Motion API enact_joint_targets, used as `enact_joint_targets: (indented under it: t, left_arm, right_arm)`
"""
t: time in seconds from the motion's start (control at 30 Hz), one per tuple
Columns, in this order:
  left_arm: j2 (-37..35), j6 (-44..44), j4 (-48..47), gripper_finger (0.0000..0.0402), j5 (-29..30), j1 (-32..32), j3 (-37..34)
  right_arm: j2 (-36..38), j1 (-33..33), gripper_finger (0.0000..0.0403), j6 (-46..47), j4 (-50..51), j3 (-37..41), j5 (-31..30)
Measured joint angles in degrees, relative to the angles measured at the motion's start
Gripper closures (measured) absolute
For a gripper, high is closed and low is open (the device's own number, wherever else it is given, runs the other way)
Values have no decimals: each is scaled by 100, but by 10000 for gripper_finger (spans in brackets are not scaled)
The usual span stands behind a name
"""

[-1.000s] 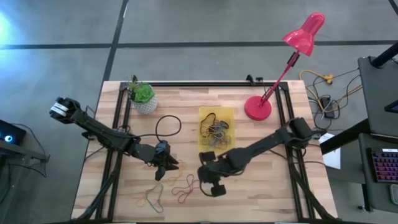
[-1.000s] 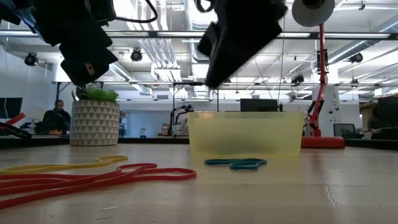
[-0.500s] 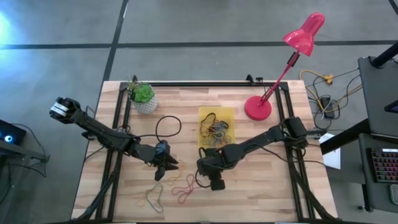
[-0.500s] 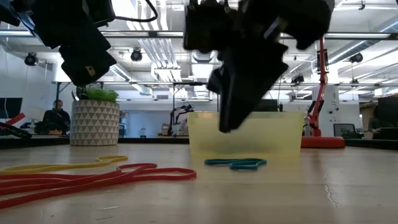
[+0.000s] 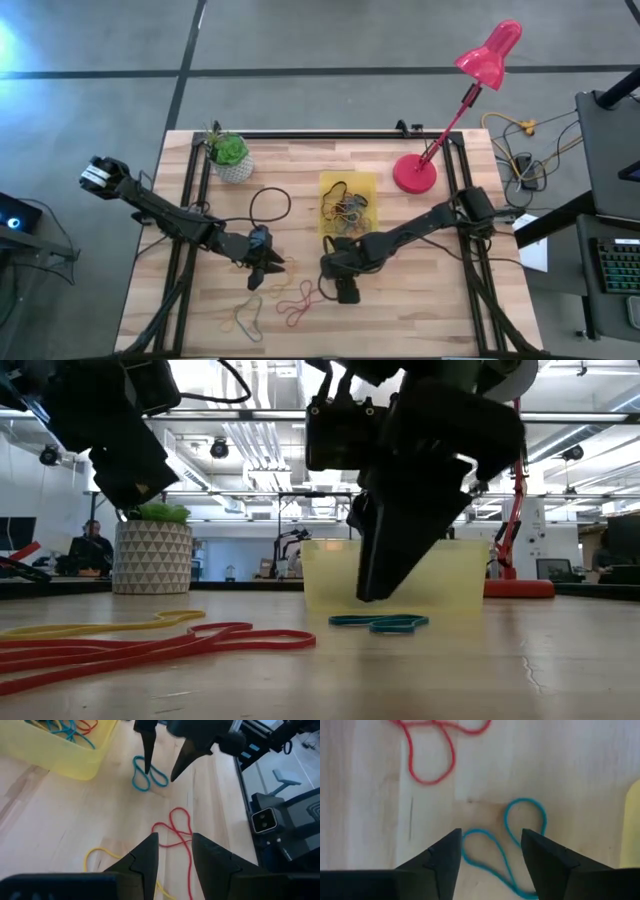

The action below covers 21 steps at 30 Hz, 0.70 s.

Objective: Pick and place rubber bands into bin
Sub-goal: Adjust the bin on the table

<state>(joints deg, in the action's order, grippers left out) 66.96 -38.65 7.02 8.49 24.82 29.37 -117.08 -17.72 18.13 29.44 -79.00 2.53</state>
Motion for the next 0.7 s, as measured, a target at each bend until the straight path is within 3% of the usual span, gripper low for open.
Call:
enact_joint_targets:
  t: [0.7]
  left_arm:
    - [0,-140,5,300,-2,-2,-72]
  right_arm:
    - [230,-3,195,405,-868,847,-845]
